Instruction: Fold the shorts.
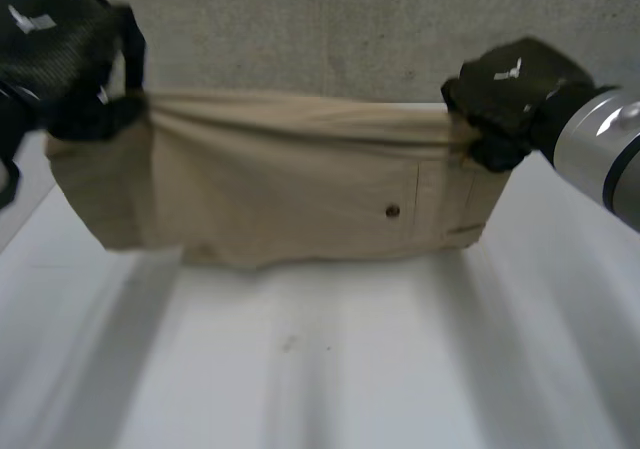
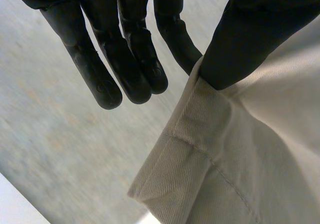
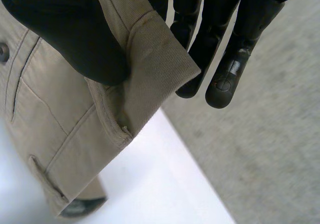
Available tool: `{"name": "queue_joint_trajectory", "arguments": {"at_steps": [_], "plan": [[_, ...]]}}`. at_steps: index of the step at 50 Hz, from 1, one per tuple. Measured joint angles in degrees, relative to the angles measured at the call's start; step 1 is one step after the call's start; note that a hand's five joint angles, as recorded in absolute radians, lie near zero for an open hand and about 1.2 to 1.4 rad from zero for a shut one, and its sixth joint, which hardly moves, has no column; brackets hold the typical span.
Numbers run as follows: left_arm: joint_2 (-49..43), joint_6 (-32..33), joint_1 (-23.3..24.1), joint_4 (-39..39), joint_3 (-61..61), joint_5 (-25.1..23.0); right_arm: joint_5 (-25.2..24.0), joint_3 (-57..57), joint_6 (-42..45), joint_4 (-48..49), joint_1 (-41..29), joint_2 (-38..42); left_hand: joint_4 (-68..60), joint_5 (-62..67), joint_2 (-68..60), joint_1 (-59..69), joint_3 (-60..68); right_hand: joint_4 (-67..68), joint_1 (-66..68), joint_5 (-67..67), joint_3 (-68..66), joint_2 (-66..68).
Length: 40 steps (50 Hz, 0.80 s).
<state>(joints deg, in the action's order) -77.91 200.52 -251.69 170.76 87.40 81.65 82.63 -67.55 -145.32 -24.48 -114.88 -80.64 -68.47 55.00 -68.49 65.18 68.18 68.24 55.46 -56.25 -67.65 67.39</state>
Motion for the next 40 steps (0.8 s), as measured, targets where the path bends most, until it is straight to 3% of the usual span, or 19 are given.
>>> {"name": "queue_joint_trajectory", "arguments": {"at_steps": [8,14,25,33,40], "plan": [[-13.1,2.6,0.6,0.3,1.1,0.3,0.2,0.0,3.4,-2.0,-0.1,6.8,0.0,0.0,0.0,0.0,0.0,0.0,0.0,0.0,0.0,0.0],[-27.2,5.0,1.2,0.3,-5.2,0.8,0.0,0.2,3.8,0.1,-0.3,12.5,0.0,0.0,0.0,0.0,0.0,0.0,0.0,0.0,0.0,0.0],[-39.0,6.4,2.4,3.0,-15.0,0.7,0.1,1.2,3.6,7.0,-0.4,18.1,0.0,0.0,0.0,0.0,0.0,0.0,0.0,-0.1,0.0,0.0],[-44.0,7.4,3.1,12.0,-26.2,1.2,0.5,7.8,2.9,21.4,-0.5,21.5,0.0,0.0,0.0,0.0,0.1,0.0,0.0,-0.2,0.0,0.0],[-41.6,8.5,4.0,25.3,-38.2,6.2,2.1,16.4,1.6,34.3,-0.7,19.6,0.0,0.0,-0.1,0.0,0.1,0.0,0.0,-0.2,0.0,0.0]]}}
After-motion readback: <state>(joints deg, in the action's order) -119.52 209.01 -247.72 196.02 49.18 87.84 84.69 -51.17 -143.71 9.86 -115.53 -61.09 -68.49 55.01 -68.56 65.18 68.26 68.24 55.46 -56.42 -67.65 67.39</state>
